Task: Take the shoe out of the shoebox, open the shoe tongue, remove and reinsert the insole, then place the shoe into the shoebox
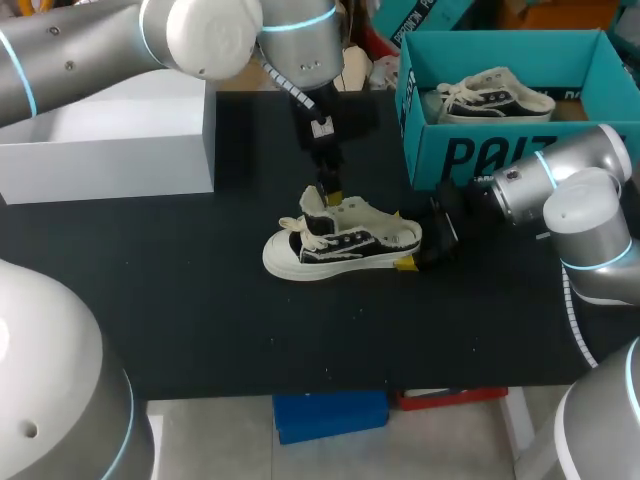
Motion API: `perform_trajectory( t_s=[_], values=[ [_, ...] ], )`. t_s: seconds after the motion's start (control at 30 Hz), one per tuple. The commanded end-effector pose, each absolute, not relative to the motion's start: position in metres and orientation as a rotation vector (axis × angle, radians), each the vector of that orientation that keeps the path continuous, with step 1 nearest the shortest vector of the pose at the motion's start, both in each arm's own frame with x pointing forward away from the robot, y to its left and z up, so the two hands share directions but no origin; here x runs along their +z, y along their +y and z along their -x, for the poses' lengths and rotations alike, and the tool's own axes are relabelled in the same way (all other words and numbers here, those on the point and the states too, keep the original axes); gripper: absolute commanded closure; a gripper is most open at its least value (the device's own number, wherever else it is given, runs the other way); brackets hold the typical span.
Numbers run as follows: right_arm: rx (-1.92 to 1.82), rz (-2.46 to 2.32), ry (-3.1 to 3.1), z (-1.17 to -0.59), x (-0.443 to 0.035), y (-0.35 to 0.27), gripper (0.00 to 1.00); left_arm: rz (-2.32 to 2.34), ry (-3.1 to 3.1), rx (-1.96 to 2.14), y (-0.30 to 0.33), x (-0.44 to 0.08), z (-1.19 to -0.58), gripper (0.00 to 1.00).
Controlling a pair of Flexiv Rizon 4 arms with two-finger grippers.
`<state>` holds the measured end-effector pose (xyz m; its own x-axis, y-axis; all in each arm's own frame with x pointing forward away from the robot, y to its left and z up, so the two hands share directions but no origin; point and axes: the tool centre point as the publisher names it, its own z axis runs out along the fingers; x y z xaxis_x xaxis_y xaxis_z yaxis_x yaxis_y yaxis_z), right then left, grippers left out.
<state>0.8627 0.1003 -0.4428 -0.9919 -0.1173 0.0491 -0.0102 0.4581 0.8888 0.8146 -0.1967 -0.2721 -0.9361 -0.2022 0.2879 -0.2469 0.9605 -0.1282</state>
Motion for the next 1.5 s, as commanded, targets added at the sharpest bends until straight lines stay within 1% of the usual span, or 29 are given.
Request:
perform_trajectory(
  t_s=[0.03,0.4,0.83,1.03,1.5],
  values=[
    [-1.577,-0.113,-2.593,-0.863,-0.443,0.101,1.0,-0.369,-2.814,0.21,-0.209,-0.286,-0.826,1.0],
    [-1.577,-0.113,-2.593,-0.863,-0.443,0.101,1.0,-0.318,-2.818,0.223,-0.228,-0.304,-0.852,1.0],
    [-1.577,-0.113,-2.593,-0.863,-0.443,0.101,1.0,-0.327,-2.783,0.202,-0.243,-0.348,-0.865,1.0],
    [-1.577,-0.113,-2.593,-0.863,-0.443,0.101,1.0,-0.245,-2.778,0.227,-0.245,-0.349,-0.866,1.0],
    [-1.577,-0.113,-2.593,-0.863,-0.443,0.101,1.0,-0.222,-2.791,0.221,-0.244,-0.349,-0.865,1.0]
  ],
)
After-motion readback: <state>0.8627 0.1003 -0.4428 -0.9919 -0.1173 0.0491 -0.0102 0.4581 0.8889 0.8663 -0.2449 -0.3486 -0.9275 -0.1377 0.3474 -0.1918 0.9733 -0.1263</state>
